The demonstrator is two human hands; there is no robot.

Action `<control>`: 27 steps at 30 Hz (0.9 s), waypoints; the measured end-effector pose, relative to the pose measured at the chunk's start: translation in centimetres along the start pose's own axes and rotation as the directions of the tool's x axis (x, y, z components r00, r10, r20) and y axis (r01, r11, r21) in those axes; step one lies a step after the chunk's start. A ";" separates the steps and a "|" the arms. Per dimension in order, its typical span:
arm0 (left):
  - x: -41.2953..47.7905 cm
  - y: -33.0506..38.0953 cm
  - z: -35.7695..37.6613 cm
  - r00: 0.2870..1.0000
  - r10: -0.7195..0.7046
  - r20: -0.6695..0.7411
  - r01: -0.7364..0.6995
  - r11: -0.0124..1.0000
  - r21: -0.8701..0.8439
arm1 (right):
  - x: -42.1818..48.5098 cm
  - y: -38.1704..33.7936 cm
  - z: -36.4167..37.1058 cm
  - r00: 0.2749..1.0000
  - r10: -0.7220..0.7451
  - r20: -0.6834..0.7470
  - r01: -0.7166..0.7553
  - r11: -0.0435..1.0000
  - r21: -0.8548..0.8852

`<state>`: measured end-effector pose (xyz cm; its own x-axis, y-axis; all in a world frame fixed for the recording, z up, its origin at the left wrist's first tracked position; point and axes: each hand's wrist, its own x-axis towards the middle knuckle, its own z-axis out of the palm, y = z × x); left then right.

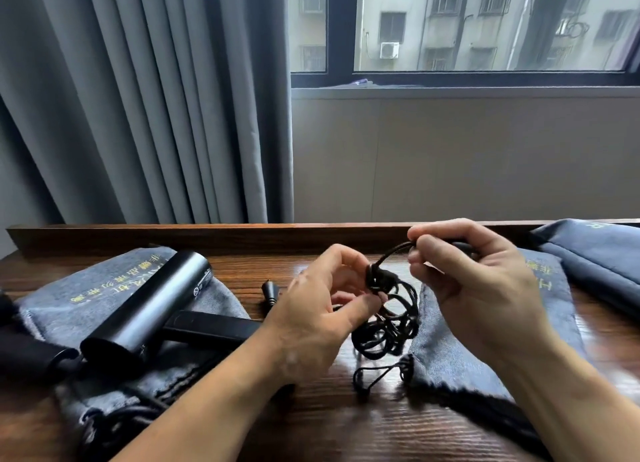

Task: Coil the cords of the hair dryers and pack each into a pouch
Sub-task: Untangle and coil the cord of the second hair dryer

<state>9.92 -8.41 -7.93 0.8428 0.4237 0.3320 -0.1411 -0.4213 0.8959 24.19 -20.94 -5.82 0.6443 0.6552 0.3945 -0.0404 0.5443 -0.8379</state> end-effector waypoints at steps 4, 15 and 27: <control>0.4 0.2 -0.1 0.981 -0.061 -0.182 0.007 0.959 -0.285 | 0.0 0.1 -0.1 0.999 0.041 0.010 -0.041 0.997 -0.059; 0.5 -0.4 -1.3 0.986 0.010 -0.166 -0.035 0.989 -0.145 | 0.3 0.5 -1.7 0.966 0.080 0.245 0.073 0.828 -0.555; -0.2 -0.2 -0.6 0.998 0.008 0.066 -0.007 1.000 -0.014 | 0.3 1.1 -1.4 0.958 0.118 0.263 0.075 0.780 -0.622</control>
<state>9.46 -7.97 -8.06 0.8740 0.3663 0.3193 -0.1547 -0.4132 0.8974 25.38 -20.90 -7.16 0.4113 0.8293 0.3783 0.4916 0.1477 -0.8582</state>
